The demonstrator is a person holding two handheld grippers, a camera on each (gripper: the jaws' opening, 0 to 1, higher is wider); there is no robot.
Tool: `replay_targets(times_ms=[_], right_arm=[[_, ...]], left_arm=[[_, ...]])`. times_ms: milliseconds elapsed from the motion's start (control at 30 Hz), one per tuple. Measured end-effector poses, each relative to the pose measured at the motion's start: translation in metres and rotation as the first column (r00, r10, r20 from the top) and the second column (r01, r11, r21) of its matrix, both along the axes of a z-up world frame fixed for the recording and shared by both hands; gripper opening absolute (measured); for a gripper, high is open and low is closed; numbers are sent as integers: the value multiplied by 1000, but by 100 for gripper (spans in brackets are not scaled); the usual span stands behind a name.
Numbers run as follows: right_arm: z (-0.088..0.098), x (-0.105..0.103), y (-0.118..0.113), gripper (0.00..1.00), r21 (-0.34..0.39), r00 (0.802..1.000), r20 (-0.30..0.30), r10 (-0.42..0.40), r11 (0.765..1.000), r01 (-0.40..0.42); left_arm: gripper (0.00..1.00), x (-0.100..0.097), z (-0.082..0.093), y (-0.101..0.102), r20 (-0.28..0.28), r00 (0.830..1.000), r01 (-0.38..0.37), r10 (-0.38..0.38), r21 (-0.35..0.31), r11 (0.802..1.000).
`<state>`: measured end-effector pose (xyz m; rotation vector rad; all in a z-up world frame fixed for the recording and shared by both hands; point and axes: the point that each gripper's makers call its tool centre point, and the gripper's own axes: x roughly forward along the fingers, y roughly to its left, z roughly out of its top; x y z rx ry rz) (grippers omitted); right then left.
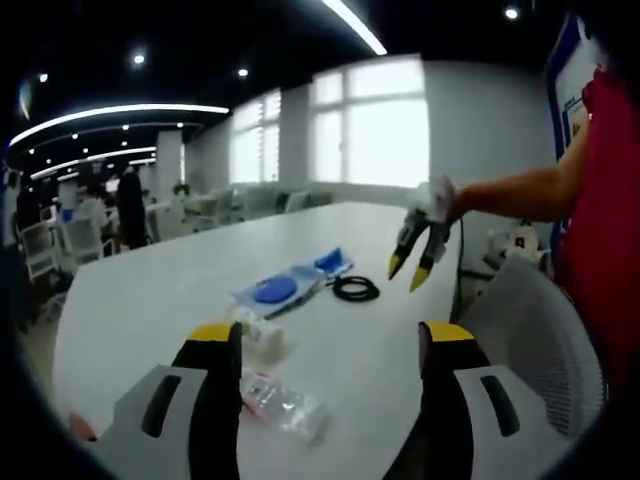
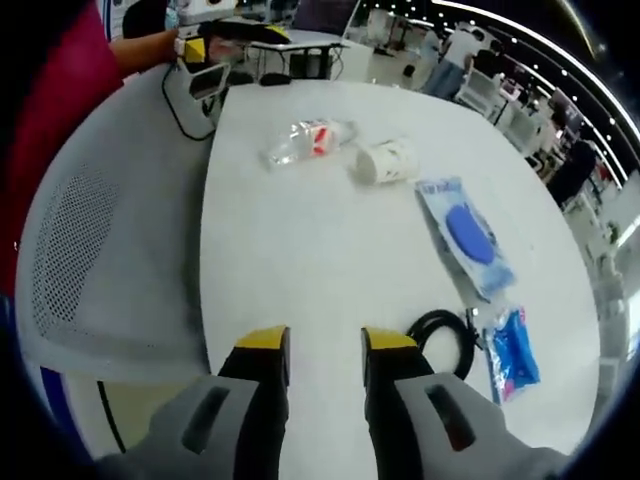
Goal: Arrange the tabletop items into an orderly group along one side of the table until the central work area is clear of visible clutter.
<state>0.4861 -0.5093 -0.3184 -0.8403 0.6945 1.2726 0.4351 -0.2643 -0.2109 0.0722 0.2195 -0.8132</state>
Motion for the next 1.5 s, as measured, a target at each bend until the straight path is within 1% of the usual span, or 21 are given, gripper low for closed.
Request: replay_targets(times_ms=[167, 300, 467, 700, 900, 1067, 1233, 1400, 1433, 1500], right_arm=[[-3, 3, 3, 29, 4, 1000, -8, -1, 1000, 1], [-3, 10, 11, 29, 5, 1000, -11, 13, 1000, -13], [4, 26, 30, 29, 17, 999, -4, 49, 999, -48], [10, 50, 53, 29, 28, 996, 0, 95, 995, -95], [11, 70, 72, 29, 34, 991, -4, 133, 990, -133], [11, 85, 85, 31, 68, 990, -13, 141, 988, -140], [7, 100, 97, 31, 96, 988, -32, 154, 984, -151], [3, 116, 115, 34, 145, 984, -56, 171, 976, -161], [3, 117, 119, 35, 153, 982, -62, 176, 974, -165], [1, 122, 127, 35, 165, 980, -66, 188, 971, -175]], left_arm=[[70, 2, -7, -3, -12, 1000, -1, 2, 21, 1000], [69, 5, -10, -5, -23, 1000, -10, 10, 12, 1000], [69, 6, -13, -9, -29, 999, -12, 12, 13, 1000], [69, 9, -14, -4, -39, 998, -38, 39, 14, 999], [69, 11, -20, 0, -55, 997, -55, 56, 17, 998], [69, 14, -23, -3, -63, 996, -57, 57, 15, 998], [70, 18, -30, -4, -84, 994, -61, 63, 23, 998], [70, 22, -35, -2, -107, 991, -74, 75, 16, 997], [70, 23, -37, -2, -114, 991, -76, 78, 14, 997], [71, 22, -41, -1, -125, 989, -81, 83, 25, 996]])
